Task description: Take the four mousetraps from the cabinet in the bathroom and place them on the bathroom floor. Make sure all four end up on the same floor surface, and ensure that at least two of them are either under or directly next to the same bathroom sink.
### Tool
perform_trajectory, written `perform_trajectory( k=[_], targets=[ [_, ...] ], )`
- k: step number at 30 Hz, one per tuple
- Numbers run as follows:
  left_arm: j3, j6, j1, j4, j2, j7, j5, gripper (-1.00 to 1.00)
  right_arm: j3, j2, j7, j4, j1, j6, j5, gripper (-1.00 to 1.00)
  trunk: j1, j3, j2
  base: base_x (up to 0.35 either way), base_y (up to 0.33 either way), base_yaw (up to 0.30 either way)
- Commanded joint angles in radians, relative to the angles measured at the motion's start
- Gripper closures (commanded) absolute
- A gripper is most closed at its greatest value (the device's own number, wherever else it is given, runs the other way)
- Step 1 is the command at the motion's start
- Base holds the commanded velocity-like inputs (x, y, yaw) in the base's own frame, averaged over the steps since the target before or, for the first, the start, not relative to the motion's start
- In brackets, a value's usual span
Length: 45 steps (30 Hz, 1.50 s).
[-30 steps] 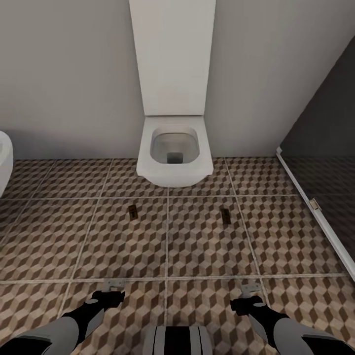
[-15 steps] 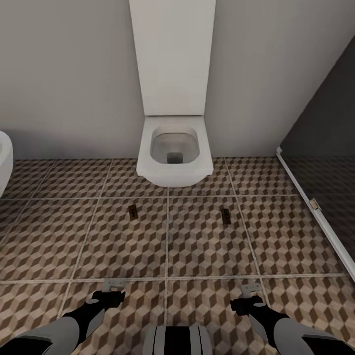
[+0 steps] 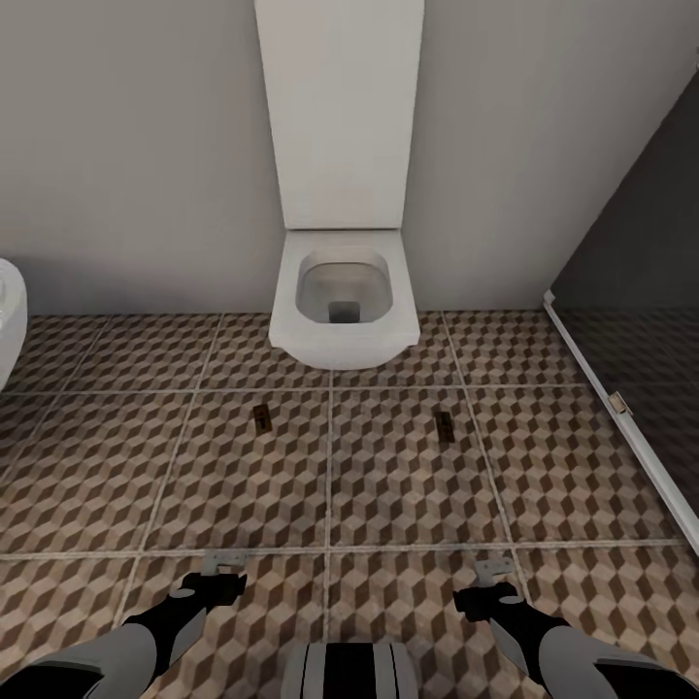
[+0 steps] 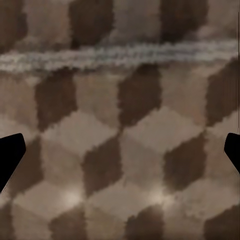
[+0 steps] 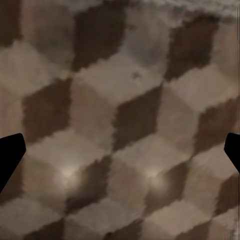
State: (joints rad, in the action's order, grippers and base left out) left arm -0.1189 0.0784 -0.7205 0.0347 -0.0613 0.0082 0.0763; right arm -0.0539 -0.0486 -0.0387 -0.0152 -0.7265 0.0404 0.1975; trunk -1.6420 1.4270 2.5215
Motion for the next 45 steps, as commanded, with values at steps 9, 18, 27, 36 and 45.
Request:
perform_trajectory(
  k=[9,18,27,36,45],
  targets=[
    [-0.008,-0.001,0.0,-0.001,-0.001,0.001,0.008,-1.0,-0.006,0.001,-0.003,-0.002,-0.001,0.004,0.009,-1.0,0.004,-0.034,-0.002,0.0,0.0,0.0],
    [-0.007,-0.001,0.0,-0.001,-0.002,0.001,0.008,-1.0,-0.006,0.001,-0.003,-0.002,-0.001,0.004,0.009,-1.0,0.008,-0.069,-0.004,0.0,0.0,0.0],
    [-0.007,-0.001,0.0,-0.002,-0.002,0.001,0.009,-1.0,-0.006,0.001,-0.003,-0.002,-0.001,0.004,0.01,-1.0,0.012,-0.104,-0.006,0.0,0.0,0.0],
    [-0.007,0.0,-0.001,-0.004,-0.005,0.001,0.011,-1.0,-0.005,0.001,-0.003,-0.002,-0.001,0.004,0.01,-1.0,0.016,-0.139,-0.008,0.0,0.0,0.0],
    [-0.007,0.001,0.0,-0.005,-0.007,0.0,0.029,-1.0,-0.004,0.001,-0.003,-0.002,-0.001,0.003,0.011,-1.0,0.02,-0.174,-0.01,0.0,0.0,0.0]
  ],
)
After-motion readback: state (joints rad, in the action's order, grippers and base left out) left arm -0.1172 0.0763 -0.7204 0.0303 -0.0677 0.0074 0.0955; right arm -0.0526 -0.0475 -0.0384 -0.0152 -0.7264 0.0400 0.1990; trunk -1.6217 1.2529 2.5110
